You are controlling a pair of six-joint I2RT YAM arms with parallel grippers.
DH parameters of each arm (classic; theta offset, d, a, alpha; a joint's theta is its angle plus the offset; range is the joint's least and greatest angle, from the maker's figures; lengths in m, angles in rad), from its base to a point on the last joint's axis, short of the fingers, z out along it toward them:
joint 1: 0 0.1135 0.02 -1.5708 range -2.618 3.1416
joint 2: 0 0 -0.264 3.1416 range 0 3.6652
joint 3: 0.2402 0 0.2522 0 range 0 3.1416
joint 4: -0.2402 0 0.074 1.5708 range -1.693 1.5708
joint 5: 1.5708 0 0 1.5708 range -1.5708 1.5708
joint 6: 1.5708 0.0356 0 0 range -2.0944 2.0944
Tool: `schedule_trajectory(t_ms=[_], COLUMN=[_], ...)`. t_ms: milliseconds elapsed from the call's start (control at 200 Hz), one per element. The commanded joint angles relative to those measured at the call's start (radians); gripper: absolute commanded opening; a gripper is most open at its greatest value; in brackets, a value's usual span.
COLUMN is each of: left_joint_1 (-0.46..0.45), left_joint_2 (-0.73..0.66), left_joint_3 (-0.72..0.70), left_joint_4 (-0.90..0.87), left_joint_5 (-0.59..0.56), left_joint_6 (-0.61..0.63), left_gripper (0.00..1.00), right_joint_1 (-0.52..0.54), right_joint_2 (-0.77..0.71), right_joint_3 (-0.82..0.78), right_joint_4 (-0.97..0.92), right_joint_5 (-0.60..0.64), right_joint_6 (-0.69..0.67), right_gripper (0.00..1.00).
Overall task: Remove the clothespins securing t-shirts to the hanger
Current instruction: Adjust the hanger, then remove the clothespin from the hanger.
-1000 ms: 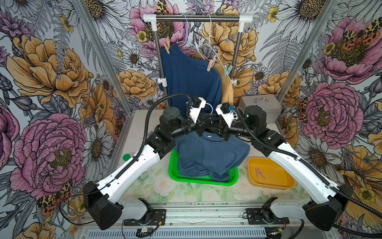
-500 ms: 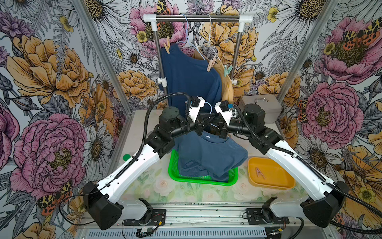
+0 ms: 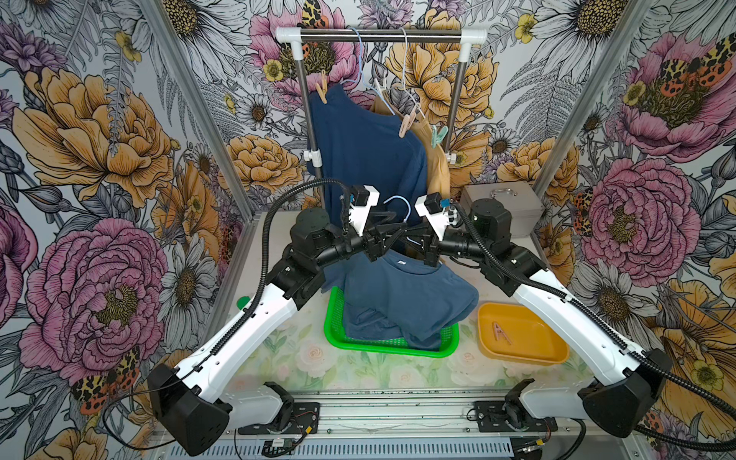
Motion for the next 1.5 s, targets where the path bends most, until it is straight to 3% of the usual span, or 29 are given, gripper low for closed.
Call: schedule_trajectory(t_ms=[0, 335, 485, 895, 1120, 1495], left_joint_1=[0.042, 0.277, 0.330, 0.315, 0.212, 0.173], left_joint_2=[-0.068, -0.186, -0.210, -0.297, -0.268, -0.150], left_joint_3=[-0.007, 0.027, 0.024, -0.132, -0.174, -0.189], left_joint_4=[-0.082, -0.254, -0.317, -0.428, -0.522, -0.554], left_joint_5=[0.038, 0.165, 0.203, 0.237, 0.101, 0.068], left_joint_6=[0.035, 0.090, 0.153, 0.535, 0.740, 0.824], left_gripper=[0.55, 0.64, 0.66, 0.71, 0.72, 0.72], right_joint_1=[-0.011, -0.017, -0.024, -0.021, -0.015, -0.012], right_joint_2=[-0.007, 0.047, 0.057, 0.017, 0.008, -0.008], right_joint_3=[0.037, 0.252, 0.284, 0.137, 0.099, 0.091], right_joint_4=[0.019, -0.254, -0.349, -0.399, -0.434, -0.452], right_joint_5=[-0.027, -0.025, -0.028, -0.028, -0.013, -0.034], right_joint_6=[-0.014, -0.178, -0.245, -0.387, -0.460, -0.487], right_gripper=[0.00, 0.00, 0.00, 0.00, 0.00, 0.00])
